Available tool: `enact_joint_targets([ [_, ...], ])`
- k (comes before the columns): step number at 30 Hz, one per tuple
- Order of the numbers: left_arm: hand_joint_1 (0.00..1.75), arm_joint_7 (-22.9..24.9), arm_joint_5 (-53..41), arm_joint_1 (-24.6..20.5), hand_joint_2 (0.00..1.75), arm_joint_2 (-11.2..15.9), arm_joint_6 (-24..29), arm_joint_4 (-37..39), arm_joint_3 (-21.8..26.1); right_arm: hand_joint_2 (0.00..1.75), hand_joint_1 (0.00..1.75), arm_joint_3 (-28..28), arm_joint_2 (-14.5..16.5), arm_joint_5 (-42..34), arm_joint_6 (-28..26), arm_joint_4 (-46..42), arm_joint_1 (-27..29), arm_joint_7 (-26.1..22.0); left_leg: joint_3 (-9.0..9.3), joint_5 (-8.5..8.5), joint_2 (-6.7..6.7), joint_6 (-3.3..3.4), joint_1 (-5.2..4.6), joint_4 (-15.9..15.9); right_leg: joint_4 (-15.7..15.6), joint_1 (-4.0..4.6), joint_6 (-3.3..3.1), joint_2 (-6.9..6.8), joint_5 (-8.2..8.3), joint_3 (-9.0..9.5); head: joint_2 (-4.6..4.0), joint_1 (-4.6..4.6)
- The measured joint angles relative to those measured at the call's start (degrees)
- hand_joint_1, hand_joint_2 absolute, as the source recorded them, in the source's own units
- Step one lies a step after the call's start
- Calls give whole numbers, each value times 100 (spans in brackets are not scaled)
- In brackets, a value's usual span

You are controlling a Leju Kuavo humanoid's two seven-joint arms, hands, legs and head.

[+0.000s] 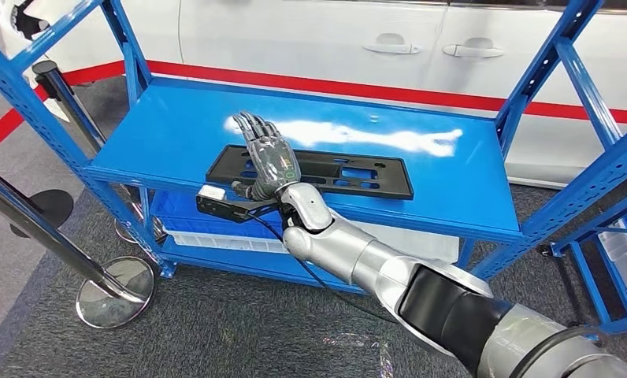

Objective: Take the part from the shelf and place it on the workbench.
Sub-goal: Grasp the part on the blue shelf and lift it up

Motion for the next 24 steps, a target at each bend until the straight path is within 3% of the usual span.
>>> enact_joint_targets([
  [2, 0, -16, 15, -5, 0, -1, 0, 1, -2, 175, 0, 34, -15, 143, 0, 46, -3, 73, 1, -98, -13, -79, 7, 99, -633, -3, 0, -6, 285, 250, 0, 2],
  [3, 0, -20, 21, -8, 0, -2, 1, 2, -3, 175, 0, 51, -20, 186, 0, 63, 8, 97, -4, -130, -14, -119, 3, 130, -796, 9, -26, -4, 316, 320, 0, 2],
  [7, 0, -9, 25, -8, 0, -3, 4, 3, -5, 175, 0, 84, -35, 193, 72, 137, 87, 110, -20, -213, 9, -227, 11, 169, -849, 28, -194, 14, 274, 357, 0, -1],
  [9, 0, -2, 23, -13, 0, -3, 4, 3, -6, 175, 0, 99, -37, 190, 93, 172, 104, 101, -210, -447, 22, -269, 18, 576, -867, 11, -260, 15, 269, 378, 0, -3],
  [11, 0, 7, 23, -9, 0, -3, 3, 3, -7, 175, 0, 122, -37, 190, 95, 201, 137, 94, -574, -745, 24, -286, 18, 1295, -867, 28, -297, 14, 252, 390, 0, -4],
  [12, 0, 18, 20, -3, 0, -3, 1, 4, -9, 175, 0, 132, -37, 196, 103, 217, 161, 94, -731, -802, 23, -284, 17, 1563, -866, 42, -308, 14, 244, 396, 0, -3],
  [13, 0, 35, 7, 2, 0, -3, -4, 4, -14, 175, 0, 139, -37, 221, 132, 234, 182, 94, -806, -753, 23, -272, 14, 1648, -865, 56, -316, 17, 236, 405, 0, -3],
  [14, 0, 55, -14, 4, 0, -3, -11, 4, -24, 175, 0, 145, -37, 265, 175, 254, 195, 98, -782, -607, 23, -247, 7, 1530, -865, 70, -322, 22, 228, 419, 0, -3],
  [17, 0, 105, -119, -15, 0, 0, -54, 6, -85, 175, 0, 216, -38, 512, 413, 332, 162, 158, -340, -56, 18, -96, -53, 508, -872, 101, -315, 46, 200, 474, 0, -2],
  [19, 0, 128, -172, -39, 0, 1, -80, 8, -126, 175, 0, 291, -39, 647, 549, 418, 137, 207, -167, 5, 16, -31, -97, 162, -890, 97, -271, 49, 199, 481, 0, -1],
  [22, 0, 160, -196, -53, 0, -5, -89, 10, -156, 175, 0, 373, -44, 771, 656, 543, 121, 252, -72, 37, 17, -7, -76, 2, -908, 99, -172, 41, 185, 492, -1, -1],
  [24, 0, 172, -202, -63, 0, -14, -92, 11, -171, 175, 0, 414, -52, 810, 686, 630, 83, 265, 2, 82, 31, 15, -36, -106, -618, 108, -120, 32, 0, 369, -1, 3],
])
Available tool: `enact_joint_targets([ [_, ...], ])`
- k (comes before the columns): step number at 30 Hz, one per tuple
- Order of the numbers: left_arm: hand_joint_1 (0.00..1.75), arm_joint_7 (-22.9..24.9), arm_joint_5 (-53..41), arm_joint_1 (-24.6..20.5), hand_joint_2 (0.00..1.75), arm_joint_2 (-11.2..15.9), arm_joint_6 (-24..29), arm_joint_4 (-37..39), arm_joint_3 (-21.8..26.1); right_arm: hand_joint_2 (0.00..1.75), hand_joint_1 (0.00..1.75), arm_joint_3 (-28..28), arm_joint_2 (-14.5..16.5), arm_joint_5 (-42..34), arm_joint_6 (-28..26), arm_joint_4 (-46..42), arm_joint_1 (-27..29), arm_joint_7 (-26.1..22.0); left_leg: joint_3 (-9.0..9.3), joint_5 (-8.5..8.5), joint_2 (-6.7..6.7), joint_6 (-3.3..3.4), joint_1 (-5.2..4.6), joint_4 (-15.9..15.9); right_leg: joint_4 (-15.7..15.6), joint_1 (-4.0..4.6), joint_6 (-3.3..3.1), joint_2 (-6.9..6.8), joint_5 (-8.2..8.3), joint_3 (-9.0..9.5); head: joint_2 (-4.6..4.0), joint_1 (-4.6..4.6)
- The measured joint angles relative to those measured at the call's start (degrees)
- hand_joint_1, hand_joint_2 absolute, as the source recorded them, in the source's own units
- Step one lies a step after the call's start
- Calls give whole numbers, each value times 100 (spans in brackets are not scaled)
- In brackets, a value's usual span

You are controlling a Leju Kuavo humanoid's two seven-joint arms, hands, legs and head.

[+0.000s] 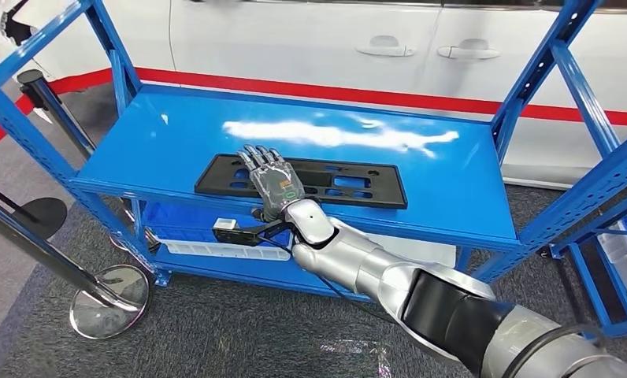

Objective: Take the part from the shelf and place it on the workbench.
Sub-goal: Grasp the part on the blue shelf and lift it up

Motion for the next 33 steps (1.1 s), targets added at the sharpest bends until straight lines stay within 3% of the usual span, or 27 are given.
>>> enact_joint_targets([
  [2, 0, 2, -7, -12, 0, -13, -5, 0, -30, 175, 0, 65, -13, 11, 14, 106, -22, 17, 16, 0, 8, 20, -4, -9, 666, -15, 38, -5, -298, -320, 1, 5],
  [4, 0, 7, -16, -13, 0, -20, -9, 0, -69, 175, 0, 123, -21, 17, 26, 199, 3, 32, 15, -16, 8, 26, 3, 10, 1108, -48, 79, -11, -384, -566, 1, 7],
  [5, 0, 9, -25, -12, 0, -20, -10, 0, -84, 175, 0, 144, -22, 22, 36, 238, 16, 34, 14, -30, 4, 21, 10, 27, 1050, -70, 95, -17, -285, -555, 1, 6],
  [8, 0, 14, -54, -16, 0, -23, -16, 0, -95, 175, 0, 179, -21, 61, 89, 302, 3, 36, -3, -112, -11, -60, 27, 143, 92, -116, 111, -39, 168, -104, 1, 7],
  [10, 0, 17, -65, -19, 0, -23, -18, 0, -97, 175, 0, 203, -17, 98, 118, 326, -6, 38, -34, -156, -14, -136, 14, 211, -238, -99, 62, -30, 226, 63, 1, 6],
  [14, 0, 20, -74, -21, 0, -26, -19, 0, -102, 175, 0, 233, -18, 120, 122, 372, -8, 48, -81, -248, -10, -232, 28, 317, -259, -93, -92, -16, 234, 81, 1, 2],
  [16, 0, 20, -74, -26, 0, -26, -19, 0, -102, 175, 0, 237, -14, 121, 122, 380, -15, 49, -310, -526, -6, -277, 38, 817, -276, -108, -143, -16, 239, 99, 1, -3],
  [18, 0, 20, -74, -24, 0, -26, -20, 0, -103, 175, 0, 244, -12, 121, 122, 399, -8, 47, -676, -818, -5, -301, 42, 1547, -276, -94, -162, -17, 234, 100, 1, -3],
  [19, 0, 20, -74, -17, 0, -26, -20, 0, -104, 175, 0, 247, -13, 121, 122, 412, -2, 47, -799, -853, -5, -300, 42, 1763, -276, -84, -166, -18, 232, 101, 1, -4],
  [20, 0, 21, -74, -11, 0, -25, -20, 1, -104, 175, 0, 249, -13, 121, 122, 423, 2, 47, -827, -788, -5, -288, 41, 1782, -275, -75, -169, -18, 230, 105, 1, -4],
  [21, 0, 21, -74, -9, 0, -25, -20, 1, -104, 175, 0, 249, -12, 121, 122, 429, 3, 47, -728, -613, -6, -262, 36, 1548, -275, -66, -170, -15, 228, 113, 1, -4],
  [23, 0, 22, -74, -17, 0, -24, -20, 2, -105, 175, 0, 250, -11, 121, 122, 435, -7, 47, -361, -233, -6, -180, 10, 769, -276, -48, -164, -7, 223, 128, 1, -3],
  [25, 0, 21, -79, -30, 0, -24, -20, 2, -111, 175, 0, 252, -11, 126, 130, 448, -22, 48, -119, -94, -9, -120, -33, 270, -281, -41, -128, -2, 226, 122, 1, -2],
  [29, 0, 22, -105, -29, 0, -25, -32, 2, -124, 175, 0, 281, -8, 248, 205, 486, -36, 148, -38, -45, -6, -45, -34, 99, -264, -56, 2, -8, 198, 104, 1, 0],
  [31, 0, 22, -121, -36, 0, -31, -53, 2, -127, 175, 0, 285, -9, 393, 223, 521, -64, 283, 3, 1, 6, 4, -3, 24, 158, -56, 37, -18, -57, -89, 1, 7],
  [33, 0, 24, -129, -40, 0, -37, -77, 3, -131, 175, 0, 291, -8, 507, 238, 582, -81, 421, 3, 4, 12, 27, -10, 19, 869, -54, 59, -23, -375, -423, 1, 11],
])
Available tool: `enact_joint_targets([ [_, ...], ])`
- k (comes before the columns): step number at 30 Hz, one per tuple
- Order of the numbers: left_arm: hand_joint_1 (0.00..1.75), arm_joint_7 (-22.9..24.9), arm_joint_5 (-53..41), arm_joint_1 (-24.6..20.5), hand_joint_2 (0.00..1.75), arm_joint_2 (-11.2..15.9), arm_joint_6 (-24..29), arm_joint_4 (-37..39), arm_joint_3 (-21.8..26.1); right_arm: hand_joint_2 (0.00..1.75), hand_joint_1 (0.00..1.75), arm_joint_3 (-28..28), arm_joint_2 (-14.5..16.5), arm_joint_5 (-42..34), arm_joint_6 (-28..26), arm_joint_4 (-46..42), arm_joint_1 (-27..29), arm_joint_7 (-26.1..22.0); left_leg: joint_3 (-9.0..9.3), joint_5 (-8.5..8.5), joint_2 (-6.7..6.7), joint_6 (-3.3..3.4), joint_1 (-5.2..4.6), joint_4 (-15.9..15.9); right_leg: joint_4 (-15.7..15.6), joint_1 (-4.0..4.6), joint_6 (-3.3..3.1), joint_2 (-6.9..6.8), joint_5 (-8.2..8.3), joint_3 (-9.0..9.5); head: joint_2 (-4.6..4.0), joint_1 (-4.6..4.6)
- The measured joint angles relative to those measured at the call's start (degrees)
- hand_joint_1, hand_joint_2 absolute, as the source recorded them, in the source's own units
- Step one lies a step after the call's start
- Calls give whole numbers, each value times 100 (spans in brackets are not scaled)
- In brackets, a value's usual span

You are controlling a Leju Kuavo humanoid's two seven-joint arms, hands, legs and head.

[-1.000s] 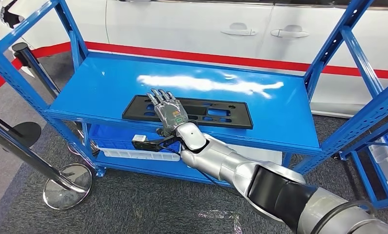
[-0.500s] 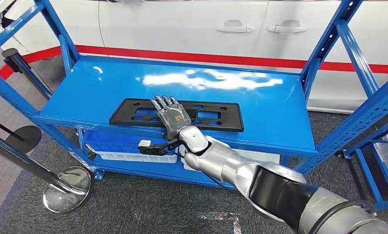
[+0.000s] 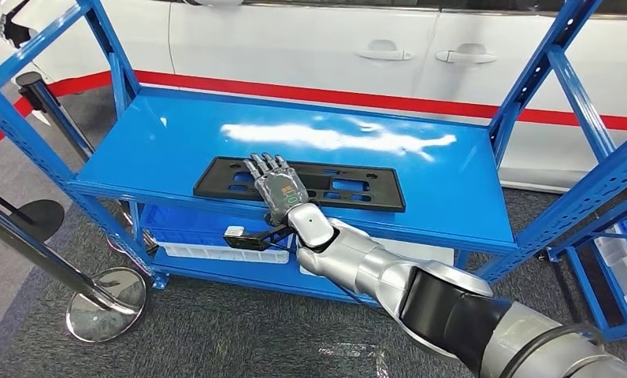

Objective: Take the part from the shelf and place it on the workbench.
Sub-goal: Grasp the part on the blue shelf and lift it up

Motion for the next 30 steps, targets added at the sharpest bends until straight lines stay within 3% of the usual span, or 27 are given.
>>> enact_joint_targets([
  [1, 0, 2, -3, 2, 0, -2, -10, 1, -2, 175, 0, 4, 0, 34, 19, 36, 3, 63, -2, -4, 1, 4, -1, 5, 250, -6, 13, -2, -62, -121, 0, 1],
  [2, 0, 4, -8, 3, 0, -4, -17, 1, -2, 175, 0, 8, -1, 65, 44, 73, 2, 131, -4, -10, -2, 5, 0, 14, 303, -16, 25, -4, -19, -150, 0, 1],
  [3, 0, 7, -17, 4, 0, -8, -22, 1, -2, 175, 0, 10, -3, 95, 69, 108, -6, 204, -5, -20, -8, -1, 4, 31, 155, -30, 36, -6, 113, -80, 0, 1],
  [5, 0, 14, -38, 4, 0, -15, -25, 1, -12, 175, 80, 11, -6, 150, 128, 189, -59, 378, -19, -66, -19, -42, 11, 101, -526, -56, 49, -14, 443, 260, 0, 1],
  [7, 0, 27, -54, -5, 0, -18, -26, 2, -47, 175, 168, 11, -5, 183, 218, 262, -131, 530, -66, -121, -22, -114, -4, 202, -1003, -48, 8, -7, 562, 494, 0, -2],
  [8, 0, 33, -57, -8, 0, -19, -26, 2, -67, 175, 175, 12, -4, 180, 281, 291, -155, 581, -88, -132, -22, -144, -14, 228, -1061, -31, -25, 0, 539, 518, 0, -3],
  [10, 0, 44, -62, -8, 0, -20, -26, 2, -90, 175, 175, 12, -10, 113, 435, 337, -180, 610, -101, -132, -20, -191, -9, 229, -1081, -20, -107, 8, 556, 517, 0, 0],
  [12, 0, 52, -64, -9, 0, -21, -26, 2, -95, 175, 175, 11, -16, 15, 634, 370, -211, 584, -165, -253, -19, -244, 3, 382, -1119, -38, -174, 10, 580, 537, 0, 0],
  [15, 0, 50, -58, -19, 0, -22, -35, 2, -99, 175, 175, 11, -9, -90, 900, 411, -235, 527, -597, -714, -17, -312, 25, 1317, -1142, -42, -223, 7, 594, 556, 0, -7],
  [17, 0, 14, -38, -8, 0, -21, -79, 2, -100, 175, 175, 11, 0, -151, 1036, 441, -236, 486, -815, -787, -17, -315, 30, 1736, -1142, -27, -229, 6, 592, 561, 0, -7],
  [19, 0, -45, -13, -3, 0, -21, -123, 2, -100, 175, 175, 11, 18, -192, 1134, 474, -241, 456, -669, -498, -17, -272, 26, 1388, -1142, -11, -229, 11, 591, 572, 0, -7],
  [21, 0, -93, 1, -15, 0, -21, -135, 2, -100, 175, 175, 11, 42, -215, 1208, 507, -276, 452, -297, -195, -15, -192, -2, 613, -1143, 5, -220, 18, 591, 575, 0, -6],
  [23, 0, -117, 5, -28, 0, -21, -140, 3, -100, 175, 175, 11, 54, -241, 1262, 536, -315, 452, -89, -111, -12, -141, -39, 202, -1146, 15, -188, 22, 594, 569, 0, -5],
  [27, 0, -128, 8, -29, 0, -25, -147, 4, -100, 175, 175, 11, 58, -289, 1314, 586, -323, 436, -44, -59, -8, -83, -40, 116, -1169, 8, -74, 16, 599, 577, 0, -3],
  [29, 0, -135, -3, -38, 0, -29, -139, 4, -100, 175, 175, 11, 59, -309, 1310, 614, -326, 407, -6, -4, 4, -24, -9, 32, -910, 10, -27, 5, 414, 463, 0, 2],
  [30, 0, -141, -12, -43, 0, -31, -132, 4, -100, 175, 175, 12, 58, -314, 1294, 631, -321, 391, -7, 6, 9, -8, -10, 21, -599, 4, -16, 0, 241, 320, 0, 3],
])
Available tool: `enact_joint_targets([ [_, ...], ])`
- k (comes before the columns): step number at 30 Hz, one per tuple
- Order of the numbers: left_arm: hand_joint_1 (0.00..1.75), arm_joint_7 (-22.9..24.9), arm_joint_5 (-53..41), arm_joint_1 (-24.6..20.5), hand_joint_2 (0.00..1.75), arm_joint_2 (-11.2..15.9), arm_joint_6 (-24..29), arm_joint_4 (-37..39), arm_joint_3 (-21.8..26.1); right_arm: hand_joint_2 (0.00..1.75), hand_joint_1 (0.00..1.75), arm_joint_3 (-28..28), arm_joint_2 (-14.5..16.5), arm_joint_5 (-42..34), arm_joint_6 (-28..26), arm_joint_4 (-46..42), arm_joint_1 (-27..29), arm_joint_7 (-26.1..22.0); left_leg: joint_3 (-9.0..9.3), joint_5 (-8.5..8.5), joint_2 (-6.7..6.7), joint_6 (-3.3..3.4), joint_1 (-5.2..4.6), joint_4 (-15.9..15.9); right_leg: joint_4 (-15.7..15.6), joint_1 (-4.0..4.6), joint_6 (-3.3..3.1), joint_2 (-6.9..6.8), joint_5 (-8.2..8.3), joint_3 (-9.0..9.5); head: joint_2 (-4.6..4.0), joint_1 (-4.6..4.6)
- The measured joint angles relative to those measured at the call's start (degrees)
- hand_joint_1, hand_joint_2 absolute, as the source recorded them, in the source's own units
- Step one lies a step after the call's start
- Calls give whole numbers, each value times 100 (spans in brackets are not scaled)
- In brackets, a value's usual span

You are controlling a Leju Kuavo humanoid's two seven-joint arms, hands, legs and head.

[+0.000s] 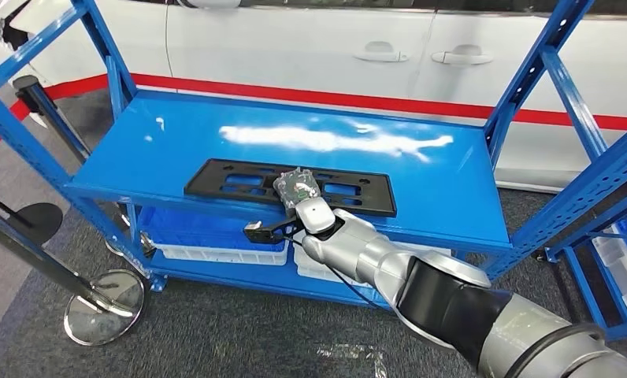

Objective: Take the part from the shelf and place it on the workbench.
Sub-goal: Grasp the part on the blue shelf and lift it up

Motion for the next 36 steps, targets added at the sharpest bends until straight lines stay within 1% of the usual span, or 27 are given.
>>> enact_joint_targets([
  [2, 0, -21, -22, -4, 0, -2, 19, 0, 0, 175, 175, 1, 1, -13, -63, 26, 21, -35, -18, 3, 2, 18, -3, 8, 713, -4, 25, -3, -306, -329, 0, 1],
  [3, 0, -39, -34, -3, 0, -2, 31, 0, 0, 175, 175, 2, 1, -27, -105, 37, 32, -56, -23, 0, 2, 20, -4, 16, 906, -10, 37, -4, -336, -418, 0, 1],
  [4, 0, -63, -43, -2, 44, -2, 48, 0, 0, 175, 175, 2, 2, -46, -151, 45, 38, -79, -26, -5, -1, 18, -2, 29, 875, -17, 45, -5, -256, -400, 0, 1],
  [5, 0, -93, -48, -2, 87, -5, 74, 0, 0, 175, 175, 2, 2, -67, -199, 51, 38, -104, -27, -16, -5, 10, 3, 48, 637, -27, 50, -7, -95, -281, 0, 1],
  [6, 0, -129, -52, -4, 131, -8, 106, 0, 0, 175, 175, 2, 2, -83, -254, 54, 36, -132, -32, -36, -10, -8, 8, 80, 259, -39, 53, -10, 83, -96, 0, 1],
  [7, 0, -171, -54, -9, 175, -10, 146, 0, 0, 175, 175, 2, 2, -95, -330, 55, 34, -166, -50, -61, -16, -38, -1, 126, -92, -36, 47, -8, 200, 85, 0, 1],
  [8, 0, -220, -54, -14, 175, -12, 185, 0, 0, 175, 175, 2, 3, -104, -431, 52, 35, -203, -72, -81, -22, -69, -9, 164, -346, -35, 23, -5, 269, 210, 0, -2],
  [9, 0, -280, -50, -18, 175, -12, 220, 0, 0, 175, 175, 2, 3, -110, -567, 46, 41, -241, -92, -93, -26, -101, -19, 195, -476, -25, -7, -1, 281, 272, 0, -4],
  [12, 0, -481, -24, -19, 175, -10, 315, 0, 0, 175, 175, 2, -13, -115, -1089, -18, 63, -338, -117, -92, -29, -176, -4, 202, -501, -1, -122, 9, 293, 268, 0, -8],
  [13, 0, -549, -8, -18, 175, -10, 362, 0, 0, 175, 175, 1, -25, -103, -1284, -69, 68, -359, -137, -137, -27, -204, 7, 249, -515, -8, -154, 14, 306, 274, 0, -11],
  [15, 0, -679, 30, -22, 175, -9, 484, 0, 0, 175, 175, -17, -66, -31, -1704, -277, 101, -389, -303, -391, -23, -259, 24, 640, -540, -29, -208, 28, 328, 285, 0, -22],
  [17, 0, -776, 57, -21, 175, -5, 609, 0, 0, 175, 175, -77, -154, 121, -2069, -655, 215, -410, -601, -708, -22, -297, 37, 1320, -542, -22, -234, 39, 329, 285, 0, -27],
  [18, 0, -807, 66, -15, 175, -3, 654, 0, 0, 175, 175, -126, -219, 219, -2216, -908, 308, -423, -719, -783, -22, -305, 41, 1568, -541, -16, -238, 39, 327, 286, 0, -27],
  [19, 0, -833, 69, -5, 175, 2, 694, 0, 0, 175, 175, -186, -286, 326, -2335, -1191, 413, -440, -758, -760, -22, -303, 43, 1644, -541, -11, -239, 39, 325, 286, 0, -27],
  [20, 0, -856, 69, 6, 175, 7, 727, 0, 1, 175, 175, -252, -343, 431, -2442, -1494, 513, -456, -695, -641, -22, -291, 43, 1511, -540, -7, -240, 43, 324, 287, 0, -27],
  [22, 0, -887, 67, 15, 175, 21, 790, 0, 2, 175, 175, -380, -405, 593, -2622, -2068, 664, -499, -361, -302, -23, -233, 34, 836, -541, -5, -234, 60, 322, 290, 0, -27],
  [23, 0, -892, 62, 13, 175, 27, 812, 0, 3, 175, 175, -440, -432, 646, -2714, -2347, 728, -526, -191, -190, -23, -200, 17, 497, -541, 1, -219, 67, 322, 285, 0, -27],
  [24, 0, -881, 53, 10, 175, 31, 828, 0, 5, 175, 175, -495, -458, 682, -2804, -2637, 792, -562, -84, -141, -26, -172, -3, 281, -543, 1, -197, 69, 326, 275, 0, -26],
  [25, 0, -853, 44, 12, 175, 34, 836, 0, 7, 175, 175, -548, -486, 703, -2875, -2927, 864, -614, -39, -149, -30, -153, -24, 184, -548, 0, -168, 67, 331, 265, 0, -26],
  [27, 0, -769, 37, 36, 175, 40, 842, 0, 9, 175, 175, -659, -517, 668, -2944, -3530, 1036, -797, -15, -134, -37, -115, -30, 136, -569, -2, -97, 62, 336, 265, 0, -25],
  [29, 0, -714, 52, 63, 175, 45, 864, 0, 9, 175, 175, -810, -526, 426, -2953, -4128, 1231, -1124, 34, -83, -29, -52, -2, 49, -457, -1, -37, 50, 231, 222, 0, -21],
  [30, 0, -708, 62, 70, 175, 44, 884, 0, 9, 175, 175, -900, -527, 222, -2958, -4404, 1321, -1318, 57, -56, -21, -18, 13, 12, -249, 0, -14, 43, 91, 133, 0, -17],
  [32, 0, -719, 95, 81, 175, 42, 926, 0, 17, 175, 175, -1078, -519, -310, -2966, -4894, 1495, -1710, 59, -36, -13, 16, 9, 13, 449, -6, 17, 34, -281, -168, 0, -11],
  [33, 0, -733, 118, 92, 175, 41, 948, 0, 28, 175, 175, -1151, -515, -617, -2968, -5110, 1581, -1875, 52, -38, -16, 18, 9, 22, 770, -10, 34, 33, -407, -309, 0, -11],
  [34, 0, -752, 146, 106, 175, 42, 971, 0, 42, 175, 175, -1218, -511, -978, -2968, -5328, 1663, -2045, 42, -40, -20, 18, 10, 36, 931, -19, 52, 30, -431, -375, 0, -10],
  [35, 0, -774, 174, 120, 175, 43, 993, 0, 56, 175, 175, -1275, -511, -1382, -2968, -5534, 1729, -2214, 26, -45, -26, 15, 12, 57, 877, -33, 68, 26, -351, -340, 0, -11],
  [36, 0, -794, 196, 130, 175, 44, 1009, 0, 69, 175, 175, -1324, -514, -1848, -2967, -5739, 1777, -2420, 4, -55, -32, 4, 17, 93, 613, -51, 84, 19, -190, -202, 0, -11],
])
